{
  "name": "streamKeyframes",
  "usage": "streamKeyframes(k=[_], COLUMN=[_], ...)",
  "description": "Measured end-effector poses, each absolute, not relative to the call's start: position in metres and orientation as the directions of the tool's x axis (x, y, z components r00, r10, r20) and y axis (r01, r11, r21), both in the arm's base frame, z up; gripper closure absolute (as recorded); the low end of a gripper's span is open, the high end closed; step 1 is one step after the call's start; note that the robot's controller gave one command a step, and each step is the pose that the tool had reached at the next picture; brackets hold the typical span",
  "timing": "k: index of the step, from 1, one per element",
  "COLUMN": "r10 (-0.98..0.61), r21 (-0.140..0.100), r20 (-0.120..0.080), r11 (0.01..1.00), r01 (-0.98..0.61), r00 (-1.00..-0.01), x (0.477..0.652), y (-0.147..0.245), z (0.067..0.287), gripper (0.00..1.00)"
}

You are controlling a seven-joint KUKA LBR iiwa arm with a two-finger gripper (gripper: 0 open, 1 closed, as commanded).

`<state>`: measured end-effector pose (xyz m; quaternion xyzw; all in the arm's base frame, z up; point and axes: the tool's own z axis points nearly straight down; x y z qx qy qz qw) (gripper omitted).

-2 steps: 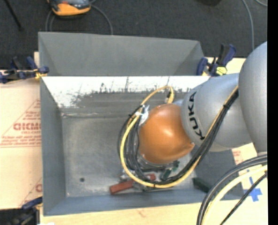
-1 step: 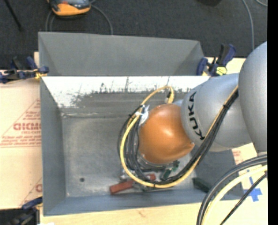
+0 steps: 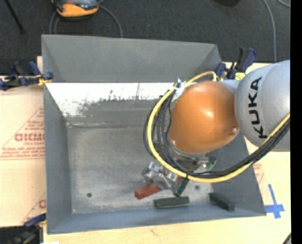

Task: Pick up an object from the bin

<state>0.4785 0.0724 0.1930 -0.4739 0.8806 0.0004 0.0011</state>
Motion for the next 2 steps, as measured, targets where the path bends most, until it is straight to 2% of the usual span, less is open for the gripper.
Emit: streamKeyframes(k=[1,2], r10=[-0.834,-0.877], r21=[0.000,0.003], r20=[-0.002,0.001], r11=[0.551,0.481], r01=[-0.834,-0.877], r00=[-0.551,-0.481], x=[0.478,0.475], y=[0.073,0.067], z=[0.193,0.227], gripper=[1.00,1.00])
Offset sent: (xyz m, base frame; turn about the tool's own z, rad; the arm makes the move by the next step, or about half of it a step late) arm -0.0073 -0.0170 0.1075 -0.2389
